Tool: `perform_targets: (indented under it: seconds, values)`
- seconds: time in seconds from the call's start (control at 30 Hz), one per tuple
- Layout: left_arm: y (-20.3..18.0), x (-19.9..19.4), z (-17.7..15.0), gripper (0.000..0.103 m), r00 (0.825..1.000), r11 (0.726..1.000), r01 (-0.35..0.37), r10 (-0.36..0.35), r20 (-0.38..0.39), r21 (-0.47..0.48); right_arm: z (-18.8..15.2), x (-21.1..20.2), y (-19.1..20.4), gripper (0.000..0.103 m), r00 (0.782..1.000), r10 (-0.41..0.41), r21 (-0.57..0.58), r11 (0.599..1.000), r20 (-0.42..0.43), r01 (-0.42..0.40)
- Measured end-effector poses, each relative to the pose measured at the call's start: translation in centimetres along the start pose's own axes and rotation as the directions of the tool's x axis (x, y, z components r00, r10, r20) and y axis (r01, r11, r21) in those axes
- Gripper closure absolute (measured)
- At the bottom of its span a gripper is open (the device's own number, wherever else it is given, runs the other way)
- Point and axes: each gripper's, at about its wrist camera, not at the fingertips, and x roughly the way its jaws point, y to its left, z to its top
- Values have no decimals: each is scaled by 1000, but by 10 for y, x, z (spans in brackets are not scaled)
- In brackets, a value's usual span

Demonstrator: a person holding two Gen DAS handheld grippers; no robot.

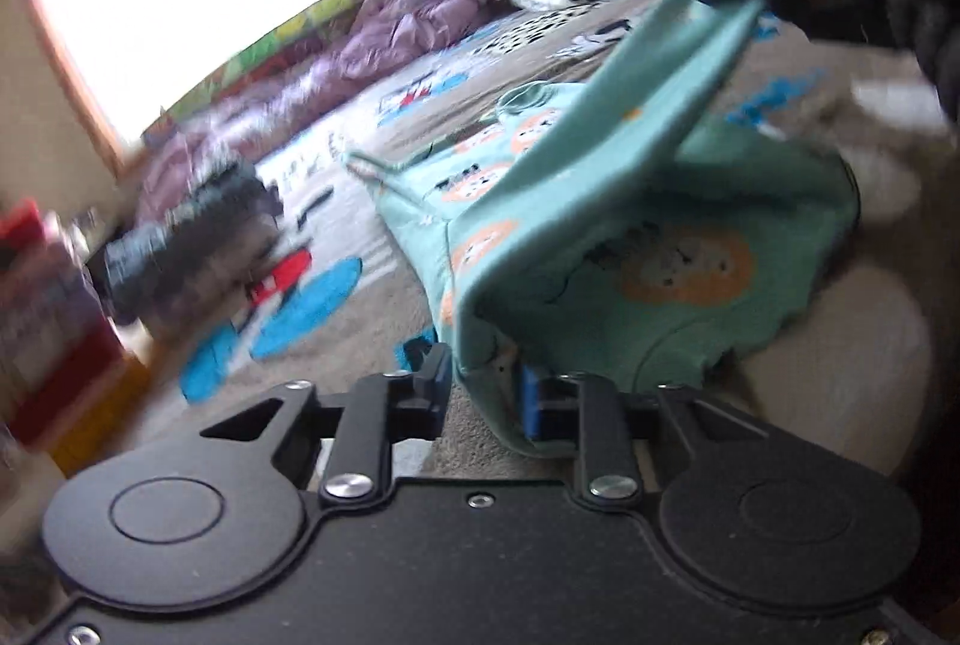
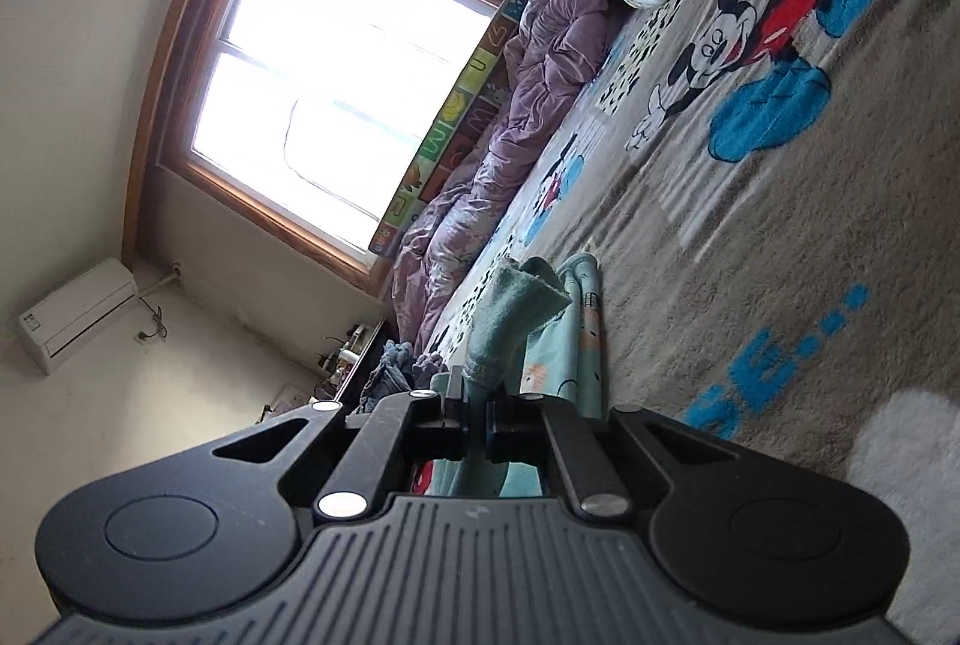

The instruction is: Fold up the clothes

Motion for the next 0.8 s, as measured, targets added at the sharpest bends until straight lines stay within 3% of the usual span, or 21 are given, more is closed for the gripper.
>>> perform_targets:
  seconds: [0.13,0.23,0.4,0.57,0.7,0.8]
  values:
    - [-23,0,-8,88,998,982,-64,61,24,176,2,-2,-3,96,1000,6,-8,1000,-4,-6]
    - [-31,1,-13,88,997,963,-81,76,31,255,2,-8,-2,96,1000,25,-23,999,7,-25]
    - [-38,3,-17,88,996,936,-93,84,42,339,1,-12,-11,96,1000,-17,-4,1000,17,18]
    - [-49,7,-22,90,996,897,-90,89,22,433,-6,0,-30,96,989,-140,18,990,-44,140]
    - [-36,-3,-15,89,999,925,-39,45,-8,378,-19,6,-37,96,966,-244,-5,970,-85,245]
    - [-17,-15,-6,83,999,959,18,-8,-37,282,-22,1,-34,96,969,-237,-3,971,-65,237]
